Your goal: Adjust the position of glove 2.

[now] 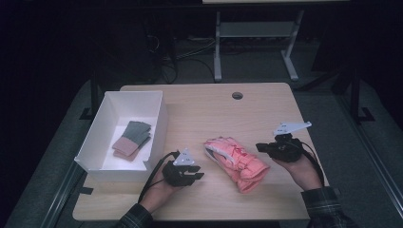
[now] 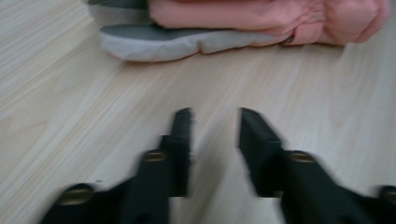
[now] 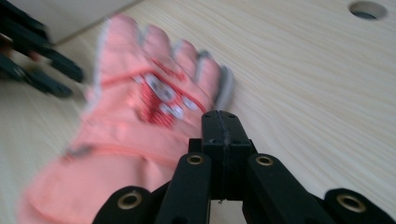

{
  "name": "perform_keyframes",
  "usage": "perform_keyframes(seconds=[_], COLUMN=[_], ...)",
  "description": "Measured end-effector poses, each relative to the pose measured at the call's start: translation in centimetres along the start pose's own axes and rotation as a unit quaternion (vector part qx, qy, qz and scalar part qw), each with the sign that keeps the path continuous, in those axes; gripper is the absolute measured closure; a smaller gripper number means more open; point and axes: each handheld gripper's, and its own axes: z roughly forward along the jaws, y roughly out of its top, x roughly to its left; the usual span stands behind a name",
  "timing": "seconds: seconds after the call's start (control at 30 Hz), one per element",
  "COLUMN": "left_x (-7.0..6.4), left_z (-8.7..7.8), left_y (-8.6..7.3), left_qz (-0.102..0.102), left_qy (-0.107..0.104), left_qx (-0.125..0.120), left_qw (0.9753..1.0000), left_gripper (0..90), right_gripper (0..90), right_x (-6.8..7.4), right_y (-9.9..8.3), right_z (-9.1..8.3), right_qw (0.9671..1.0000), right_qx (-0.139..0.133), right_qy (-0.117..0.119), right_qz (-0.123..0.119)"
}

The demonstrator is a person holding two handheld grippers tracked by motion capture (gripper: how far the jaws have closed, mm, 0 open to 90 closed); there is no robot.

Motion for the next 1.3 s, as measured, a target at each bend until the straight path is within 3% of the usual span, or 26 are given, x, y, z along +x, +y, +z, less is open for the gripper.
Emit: perform_keyframes(seconds=[0.07,0.1,0.2,0.4,0.67,0.7,0.9,1.03,1.3], left_x=[-0.2,-0.5,-1.0,-2.5,-3.3,-3.4,-3.3,-2.9,-1.4], left_z=[0.0,0.0,0.7,2.5,5.0,5.2,5.7,5.4,4.4], left_y=[0.4,0.8,1.4,2.9,4.1,4.1,4.1,3.8,3.1], left_qz=[0.004,0.009,0.000,0.014,0.026,0.019,0.019,0.020,-0.001], left_qy=[-0.011,-0.015,-0.029,-0.052,-0.064,-0.065,-0.061,-0.052,-0.045], left_qx=[-0.003,0.000,-0.002,-0.001,0.016,0.011,0.018,0.018,0.018], left_qw=[0.9999,0.9999,0.9996,0.9986,0.9975,0.9977,0.9978,0.9983,0.9988], left_gripper=[87.5,89.5,89.5,89.5,89.5,89.5,89.5,89.5,89.5], right_gripper=[90.0,90.0,90.0,90.0,90.0,90.0,90.0,90.0,90.0], right_x=[-0.7,-0.9,-1.9,-2.4,-2.5,-2.5,-1.7,-1.1,1.2], right_y=[-0.9,-1.2,-2.8,-5.0,-5.9,-5.9,-5.9,-5.8,-5.5], right_z=[-0.1,-0.1,-0.1,0.1,2.2,2.5,3.3,3.3,4.0], right_qw=[1.0000,0.9999,0.9998,0.9993,0.9979,0.9977,0.9960,0.9952,0.9913], right_qx=[0.005,0.008,0.014,0.034,0.056,0.057,0.069,0.063,0.065], right_qy=[-0.006,-0.009,-0.007,0.005,0.031,0.035,0.056,0.075,0.112], right_qz=[0.003,0.005,0.011,0.015,0.011,0.010,0.001,-0.002,-0.023])
